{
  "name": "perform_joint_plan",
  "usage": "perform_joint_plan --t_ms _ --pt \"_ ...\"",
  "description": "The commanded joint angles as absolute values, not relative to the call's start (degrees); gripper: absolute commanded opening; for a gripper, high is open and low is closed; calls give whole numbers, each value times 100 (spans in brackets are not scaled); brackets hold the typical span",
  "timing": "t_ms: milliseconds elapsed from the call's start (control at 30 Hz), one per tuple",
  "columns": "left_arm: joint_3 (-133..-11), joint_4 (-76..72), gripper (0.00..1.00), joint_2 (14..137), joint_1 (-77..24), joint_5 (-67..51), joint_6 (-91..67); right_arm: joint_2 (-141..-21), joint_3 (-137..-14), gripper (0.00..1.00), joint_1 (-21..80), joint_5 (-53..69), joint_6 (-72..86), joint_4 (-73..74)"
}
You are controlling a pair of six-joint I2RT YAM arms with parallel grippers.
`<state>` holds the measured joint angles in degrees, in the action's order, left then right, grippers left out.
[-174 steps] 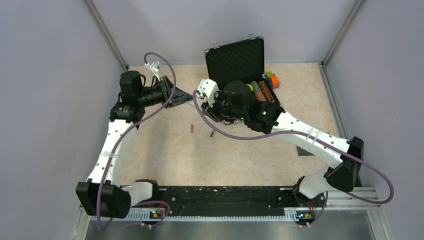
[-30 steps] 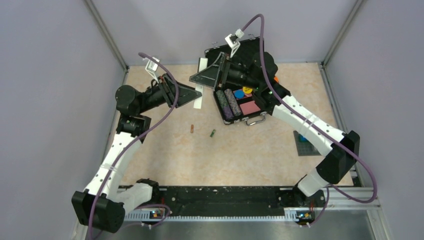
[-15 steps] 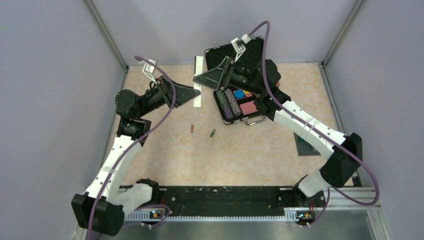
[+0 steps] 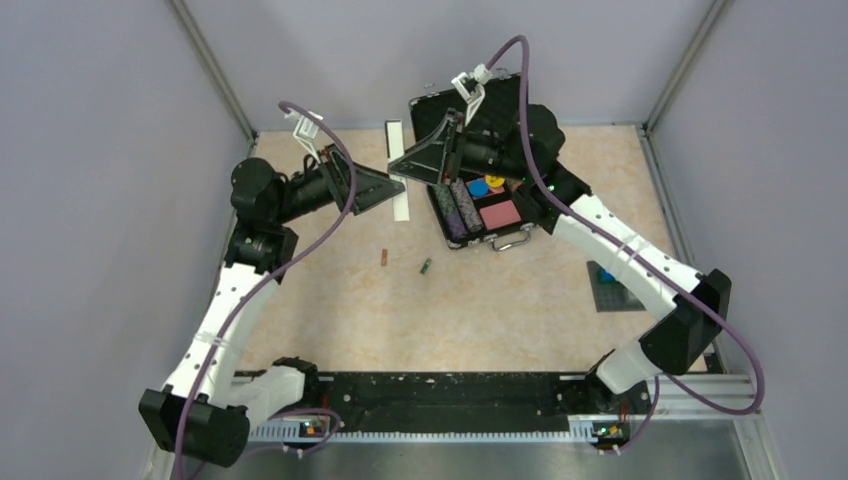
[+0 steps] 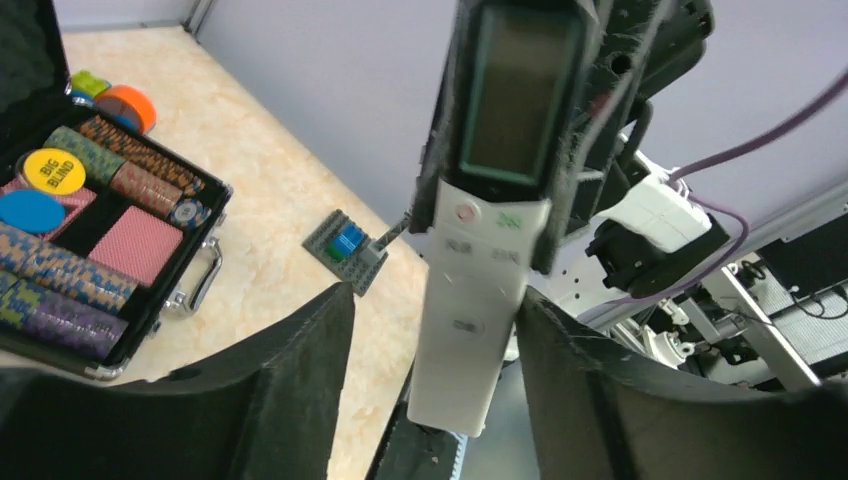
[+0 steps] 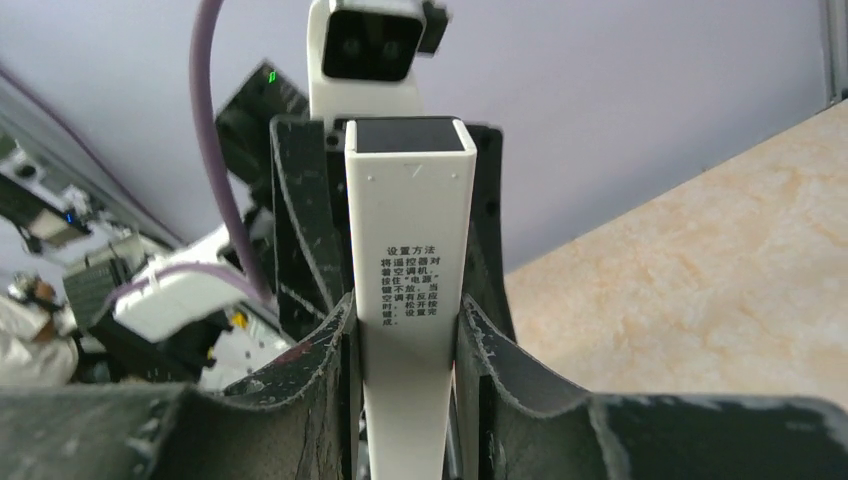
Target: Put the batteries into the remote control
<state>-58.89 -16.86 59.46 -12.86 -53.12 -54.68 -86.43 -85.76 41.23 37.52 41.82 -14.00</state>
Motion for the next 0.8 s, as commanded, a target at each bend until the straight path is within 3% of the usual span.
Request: perform_joint_plan --t_ms 0,300,767 --pt "-7115 935 68 5998 -1296 -5460 -3000 -8614 -9371 2 4127 4594 2782 -131" --pt "-7907 2321 71 6073 -1283 -6219 -1336 -8618 -9944 2 4126 4983 551 2542" --pt "-7823 1933 69 6546 -1438 -6989 -1839 -8588 -10075 1 4461 4453 -1490 3850"
